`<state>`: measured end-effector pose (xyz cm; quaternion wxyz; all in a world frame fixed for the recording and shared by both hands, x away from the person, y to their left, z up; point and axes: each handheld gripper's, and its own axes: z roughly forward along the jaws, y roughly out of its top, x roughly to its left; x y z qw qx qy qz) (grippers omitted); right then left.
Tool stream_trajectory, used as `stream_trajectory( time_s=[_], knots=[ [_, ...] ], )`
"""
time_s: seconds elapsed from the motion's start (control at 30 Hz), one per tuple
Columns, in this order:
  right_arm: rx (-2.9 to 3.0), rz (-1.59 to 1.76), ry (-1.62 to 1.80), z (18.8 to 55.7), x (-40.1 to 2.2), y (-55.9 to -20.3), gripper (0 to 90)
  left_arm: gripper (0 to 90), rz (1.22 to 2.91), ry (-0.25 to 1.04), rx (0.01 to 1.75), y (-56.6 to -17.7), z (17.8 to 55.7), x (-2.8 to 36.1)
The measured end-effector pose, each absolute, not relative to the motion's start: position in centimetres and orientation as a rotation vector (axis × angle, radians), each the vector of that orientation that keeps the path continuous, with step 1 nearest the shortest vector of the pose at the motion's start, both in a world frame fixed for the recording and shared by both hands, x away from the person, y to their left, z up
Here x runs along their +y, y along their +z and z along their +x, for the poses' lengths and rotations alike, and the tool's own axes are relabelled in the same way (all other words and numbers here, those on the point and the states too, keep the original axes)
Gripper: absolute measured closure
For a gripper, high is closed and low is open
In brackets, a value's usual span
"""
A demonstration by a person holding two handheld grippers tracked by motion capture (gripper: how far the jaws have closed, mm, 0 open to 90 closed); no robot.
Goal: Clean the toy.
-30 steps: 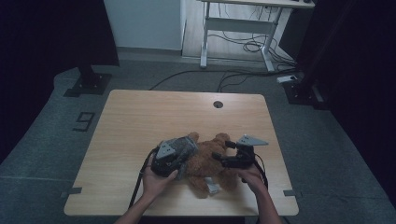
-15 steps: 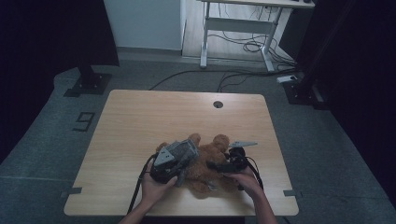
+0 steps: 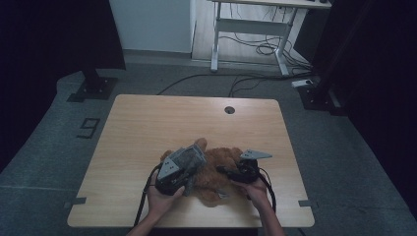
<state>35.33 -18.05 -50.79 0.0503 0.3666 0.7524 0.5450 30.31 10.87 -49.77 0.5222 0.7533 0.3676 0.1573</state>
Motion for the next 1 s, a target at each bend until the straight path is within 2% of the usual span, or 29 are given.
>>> stream_trajectory(
  time_s=[0.17,0.33,0.77,1.0],
  knots=[
    [2.149,1.114,1.711,36.8,-17.5,-49.8,62.0,78.6,1.765,0.368,0.934,-49.0,33.1,11.3],
    [2.080,0.971,1.624,37.8,-16.6,-48.8,62.3,78.4,1.755,0.339,0.963,-48.6,34.6,11.6],
    [2.110,0.824,1.563,34.6,-18.4,-51.6,59.7,77.6,1.826,0.325,0.902,-49.2,31.8,10.3],
    [2.061,0.819,1.596,33.2,-18.5,-52.7,59.6,76.5,1.877,0.325,0.838,-45.1,32.0,7.6]
  ],
)
